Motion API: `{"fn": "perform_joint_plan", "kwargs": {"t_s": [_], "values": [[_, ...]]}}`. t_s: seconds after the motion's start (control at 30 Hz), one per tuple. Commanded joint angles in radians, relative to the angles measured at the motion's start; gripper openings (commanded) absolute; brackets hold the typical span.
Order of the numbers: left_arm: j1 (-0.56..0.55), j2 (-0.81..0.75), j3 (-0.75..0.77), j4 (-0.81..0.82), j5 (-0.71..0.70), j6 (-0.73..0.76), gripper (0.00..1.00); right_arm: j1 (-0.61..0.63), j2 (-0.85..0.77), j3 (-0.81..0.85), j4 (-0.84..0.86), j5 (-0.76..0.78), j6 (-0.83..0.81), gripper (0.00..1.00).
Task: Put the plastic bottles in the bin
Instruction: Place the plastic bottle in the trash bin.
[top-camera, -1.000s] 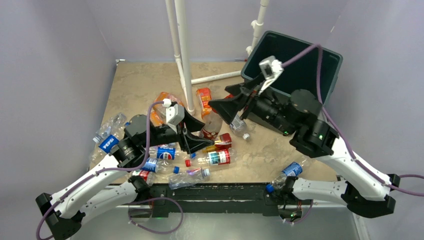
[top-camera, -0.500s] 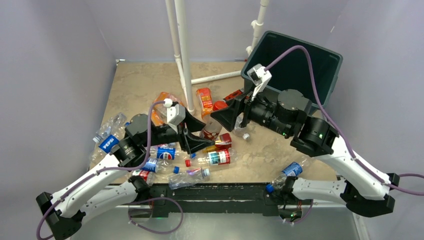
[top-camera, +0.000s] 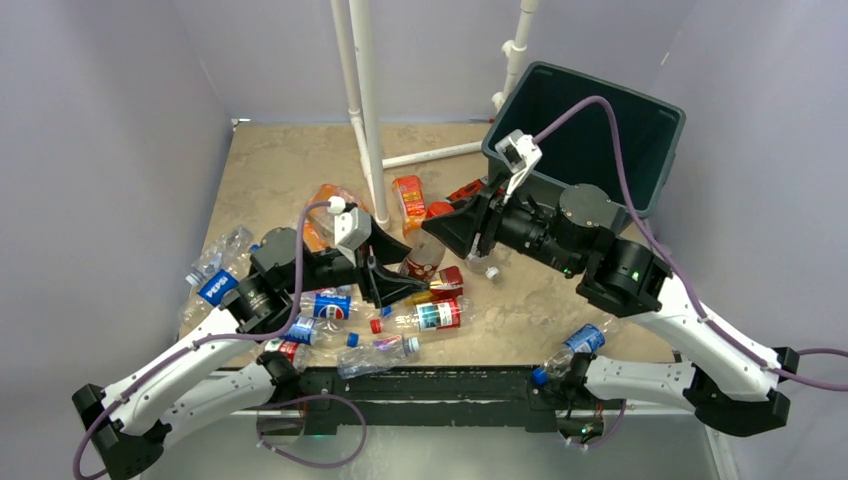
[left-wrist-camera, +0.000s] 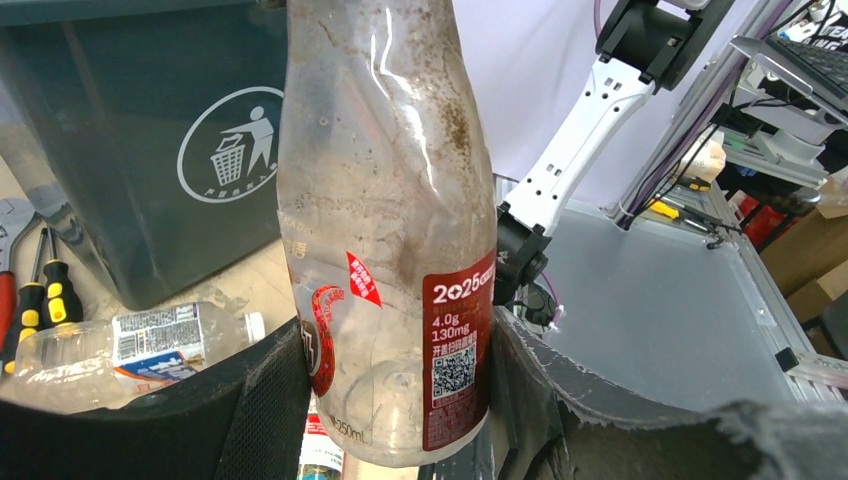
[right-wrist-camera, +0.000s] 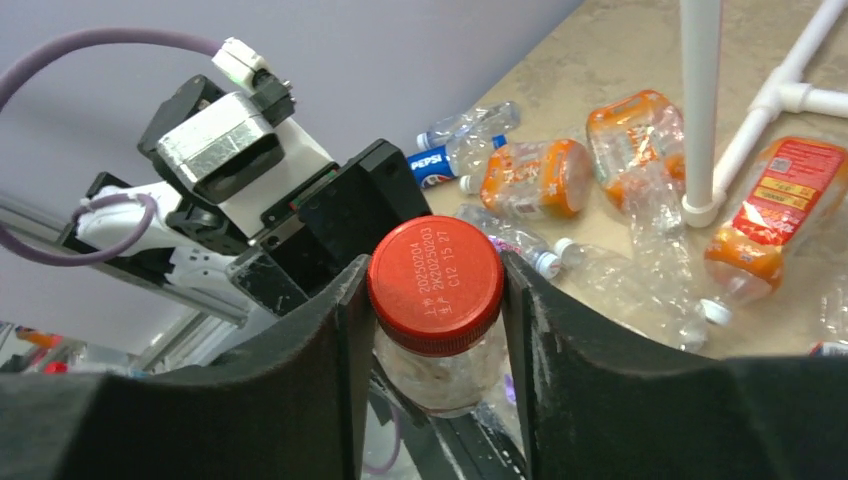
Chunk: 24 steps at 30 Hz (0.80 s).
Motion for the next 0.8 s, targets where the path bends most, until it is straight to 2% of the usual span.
{"fn": "perform_joint_plan", "kwargs": {"t_s": [0.0, 0.1, 0.23, 0.3, 0.33, 0.43, 0.53, 0.67, 0.77], "values": [[0.001, -0.008, 0.033, 0.054, 0.014, -0.006, 0.00, 0.002, -0.030, -0.052, 0.128, -0.044, 0.013, 0.43], [0.001, -0.011, 0.034, 0.038, -0.020, -0.013, 0.00, 0.002, -0.062, -0.085, 0.178, -0.051, 0.007, 0.29], [0.001, -0.028, 0.036, 0.029, -0.033, -0.010, 0.34, 0.002, -0.090, -0.096, 0.196, -0.046, -0.012, 0.14], [0.000, -0.041, 0.038, 0.023, -0.048, -0.012, 0.60, 0.002, -0.108, -0.104, 0.214, -0.043, -0.024, 0.07], [0.001, -0.051, 0.038, 0.018, -0.066, -0.015, 0.70, 0.002, -0.117, -0.105, 0.218, -0.039, -0.033, 0.00], [0.002, -0.093, 0.032, 0.006, -0.130, -0.028, 0.92, 0.002, -0.144, -0.090, 0.214, -0.025, -0.071, 0.00], [0.001, -0.151, 0.021, 0.004, -0.199, -0.050, 0.99, 0.002, -0.171, -0.054, 0.189, 0.040, -0.105, 0.00], [0.001, -0.240, 0.018, -0.027, -0.319, -0.085, 0.99, 0.002, -0.218, 0.002, 0.165, 0.204, -0.159, 0.00], [0.002, -0.297, 0.007, -0.079, -0.434, -0.103, 0.99, 0.002, -0.267, -0.007, 0.216, 0.361, -0.217, 0.00]]}}
